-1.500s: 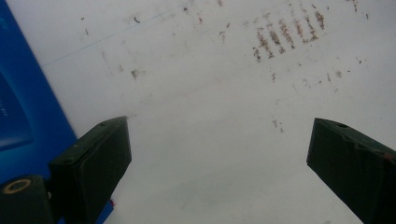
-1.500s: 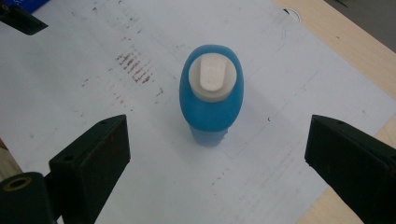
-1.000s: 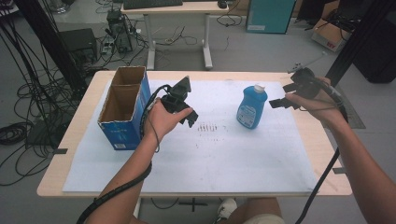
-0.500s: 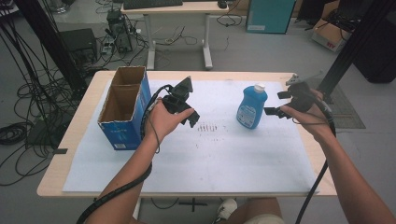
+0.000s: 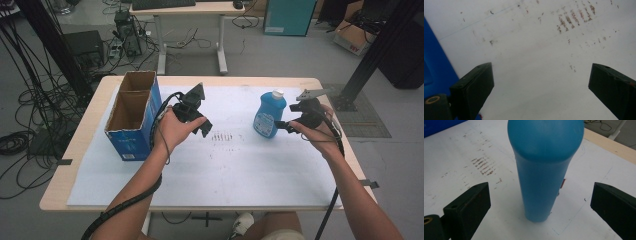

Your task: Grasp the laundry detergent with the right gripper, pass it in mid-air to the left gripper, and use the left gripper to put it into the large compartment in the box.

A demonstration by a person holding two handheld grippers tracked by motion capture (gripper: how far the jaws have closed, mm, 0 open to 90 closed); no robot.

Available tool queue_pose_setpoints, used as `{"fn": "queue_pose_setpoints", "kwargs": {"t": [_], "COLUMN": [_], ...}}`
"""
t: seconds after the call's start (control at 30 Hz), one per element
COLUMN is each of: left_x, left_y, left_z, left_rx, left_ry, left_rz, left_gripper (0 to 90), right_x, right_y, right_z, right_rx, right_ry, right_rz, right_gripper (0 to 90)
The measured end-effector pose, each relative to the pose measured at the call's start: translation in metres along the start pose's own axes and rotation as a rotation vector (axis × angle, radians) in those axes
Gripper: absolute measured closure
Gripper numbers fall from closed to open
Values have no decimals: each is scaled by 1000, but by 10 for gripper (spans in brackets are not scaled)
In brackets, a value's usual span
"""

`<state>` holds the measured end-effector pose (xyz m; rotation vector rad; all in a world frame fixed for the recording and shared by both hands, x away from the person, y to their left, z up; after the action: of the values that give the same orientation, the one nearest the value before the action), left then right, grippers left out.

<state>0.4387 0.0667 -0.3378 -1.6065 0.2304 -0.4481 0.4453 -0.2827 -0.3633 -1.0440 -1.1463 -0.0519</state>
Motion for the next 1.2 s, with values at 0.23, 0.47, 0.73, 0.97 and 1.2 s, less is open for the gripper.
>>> {"fn": "queue_pose_setpoints", "kwargs": {"t": [0.23, 0.47, 0.73, 0.97, 1.2], "left_x": [1, 1, 0, 0, 0], "left_y": [1, 0, 0, 0, 0], "left_z": [0, -1, 0, 2, 2], "left_rx": [-2, -3, -5, -7, -8], "left_ry": [-1, 3, 3, -1, -1], "left_rz": [-3, -7, -10, -9, -11], "left_gripper": [66, 66, 66, 66, 66], "right_x": [-4, -8, -8, -17, -16], "right_y": [13, 26, 39, 49, 52], "right_z": [4, 8, 7, 6, 8], "right_rx": [-7, -20, -42, -60, -64], "right_ry": [16, 25, 42, 58, 56], "right_rz": [-34, -65, -97, -103, -118], "right_gripper": [25, 22, 19, 18, 17]}}
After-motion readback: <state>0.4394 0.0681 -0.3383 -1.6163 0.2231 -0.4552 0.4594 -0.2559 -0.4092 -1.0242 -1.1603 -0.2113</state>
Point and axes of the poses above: each handheld gripper's, and its own axes: y roughly forward along the jaws, x roughly out of its top, z roughly to its left, the point moved 2 cm from there along y, roughly forward along the jaws, and after that the axes turned 3 degrees about z, right-handed, at the moved point
